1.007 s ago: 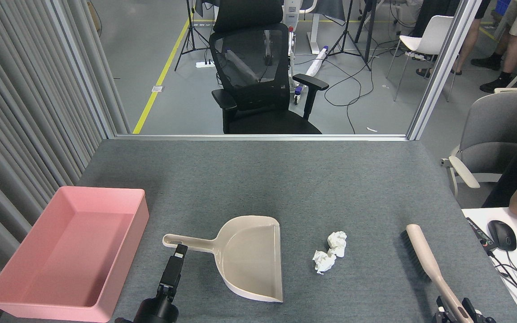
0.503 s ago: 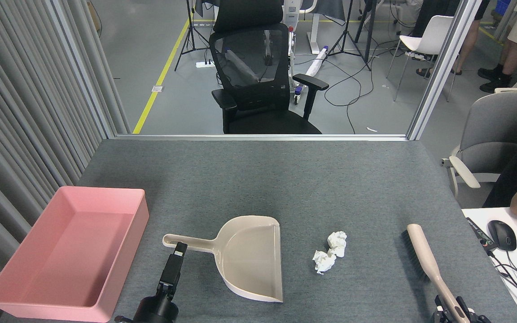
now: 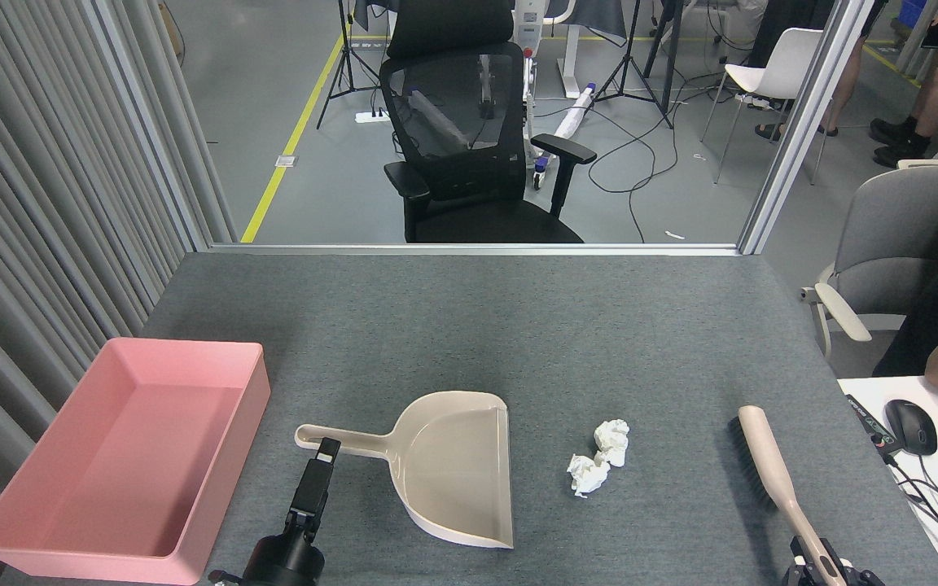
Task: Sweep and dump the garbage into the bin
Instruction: 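Move the left gripper toward the dustpan handle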
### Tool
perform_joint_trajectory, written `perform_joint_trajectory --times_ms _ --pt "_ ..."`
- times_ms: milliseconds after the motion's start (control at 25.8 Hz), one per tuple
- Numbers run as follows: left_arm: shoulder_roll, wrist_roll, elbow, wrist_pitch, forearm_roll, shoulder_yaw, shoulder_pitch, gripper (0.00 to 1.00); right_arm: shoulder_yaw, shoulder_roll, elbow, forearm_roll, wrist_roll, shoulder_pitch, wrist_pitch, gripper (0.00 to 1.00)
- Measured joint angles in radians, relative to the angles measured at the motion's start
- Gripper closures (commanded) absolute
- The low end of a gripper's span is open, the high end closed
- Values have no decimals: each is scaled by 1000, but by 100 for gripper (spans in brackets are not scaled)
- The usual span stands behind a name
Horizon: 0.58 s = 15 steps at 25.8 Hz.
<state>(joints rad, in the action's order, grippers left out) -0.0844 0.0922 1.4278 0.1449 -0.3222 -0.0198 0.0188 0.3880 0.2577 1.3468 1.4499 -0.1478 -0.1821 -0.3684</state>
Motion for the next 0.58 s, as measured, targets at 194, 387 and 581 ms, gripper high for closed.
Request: perform_joint_trajectory --times_ms 194,387,581 --pt "0 -1 -11 -1 0 0 -7 1 -2 3 0 1 -18 -4 0 87" --pt "0 -1 -54 -4 -4 0 -29 1 -2 7 2 -2 -29 -5 -14 88" --pt "-1 -1 -89 -4 -22 0 -42 1 -1 1 5 -7 -34 -4 -34 88"
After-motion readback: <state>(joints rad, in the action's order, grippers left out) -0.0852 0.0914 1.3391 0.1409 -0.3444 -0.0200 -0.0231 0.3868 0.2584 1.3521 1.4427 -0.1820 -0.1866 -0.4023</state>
